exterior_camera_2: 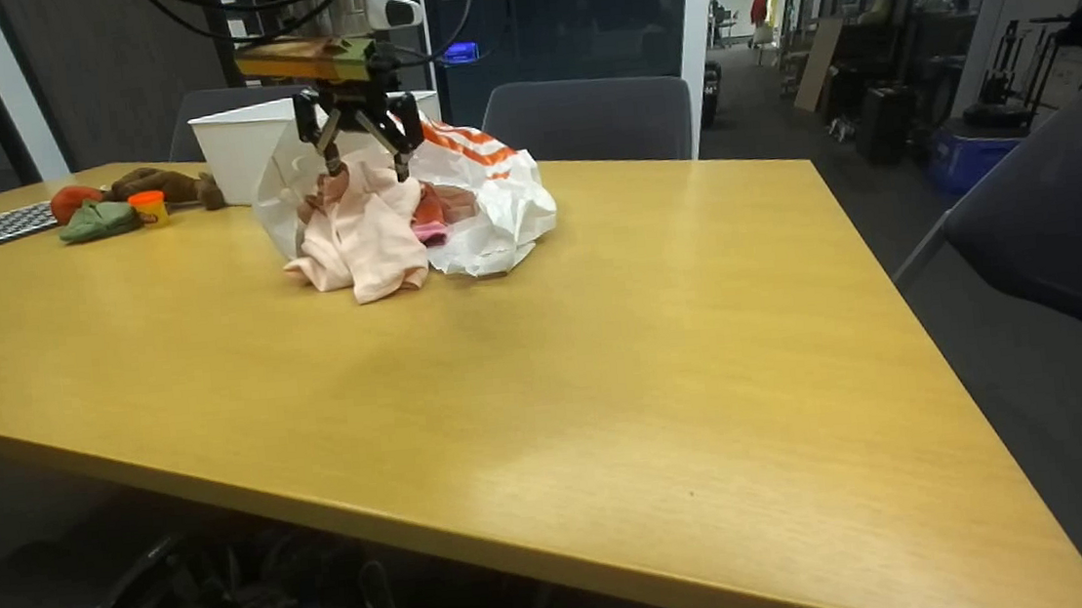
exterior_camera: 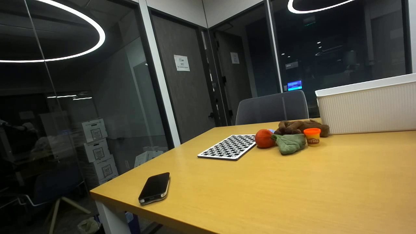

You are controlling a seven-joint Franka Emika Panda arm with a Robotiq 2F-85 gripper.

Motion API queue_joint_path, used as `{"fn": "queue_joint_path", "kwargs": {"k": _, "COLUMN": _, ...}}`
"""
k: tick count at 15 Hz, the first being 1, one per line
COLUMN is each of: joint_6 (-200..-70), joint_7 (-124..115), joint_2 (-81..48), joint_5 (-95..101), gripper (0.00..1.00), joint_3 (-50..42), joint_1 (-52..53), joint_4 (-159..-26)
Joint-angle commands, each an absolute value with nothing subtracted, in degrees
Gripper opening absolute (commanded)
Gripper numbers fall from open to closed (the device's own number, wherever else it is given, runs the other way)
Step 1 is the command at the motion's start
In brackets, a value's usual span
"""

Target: Put the clothing into the plastic bag and pick it up

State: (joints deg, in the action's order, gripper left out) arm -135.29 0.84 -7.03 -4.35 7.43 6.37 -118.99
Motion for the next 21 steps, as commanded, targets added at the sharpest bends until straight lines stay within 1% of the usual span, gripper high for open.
{"fn": "queue_joint_path", "kwargs": {"k": 1, "joint_6": -128.28, "joint_7": 7.51, "joint_2": -0.28, "joint_5": -9.2, "gripper": 1.0, "joint_3": 7.49, "joint_1": 5.37, "joint_4": -123.31}}
{"fn": "queue_joint_path", "kwargs": {"k": 6, "joint_6": -127.47, "joint_7": 14.7, "joint_2": 4.76, "joint_5": -14.42, "gripper": 1.0, "joint_3": 9.04, "joint_1": 8.04, "joint_4": -129.6}}
{"fn": "queue_joint_path", "kwargs": {"k": 10, "joint_6": -132.85, "joint_7": 12.71, "joint_2": 5.34, "joint_5": -13.02, "gripper": 1.0, "joint_3": 11.96, "joint_1": 11.6, "joint_4": -132.03}}
{"fn": "queue_joint_path", "kwargs": {"k": 14, "joint_6": -143.99, "joint_7": 6.96, "joint_2": 2.36, "joint_5": -7.91, "gripper": 1.0, "joint_3": 13.8, "joint_1": 13.16, "joint_4": -131.28}}
{"fn": "queue_joint_path", "kwargs": {"k": 17, "joint_6": -148.2, "joint_7": 1.98, "joint_2": -0.28, "joint_5": -3.48, "gripper": 1.0, "joint_3": 13.52, "joint_1": 12.79, "joint_4": -130.94}}
{"fn": "queue_joint_path", "kwargs": {"k": 21, "joint_6": -149.77, "joint_7": -1.99, "joint_2": -3.89, "joint_5": -0.33, "gripper": 1.0, "joint_3": 12.97, "joint_1": 12.92, "joint_4": -129.8}}
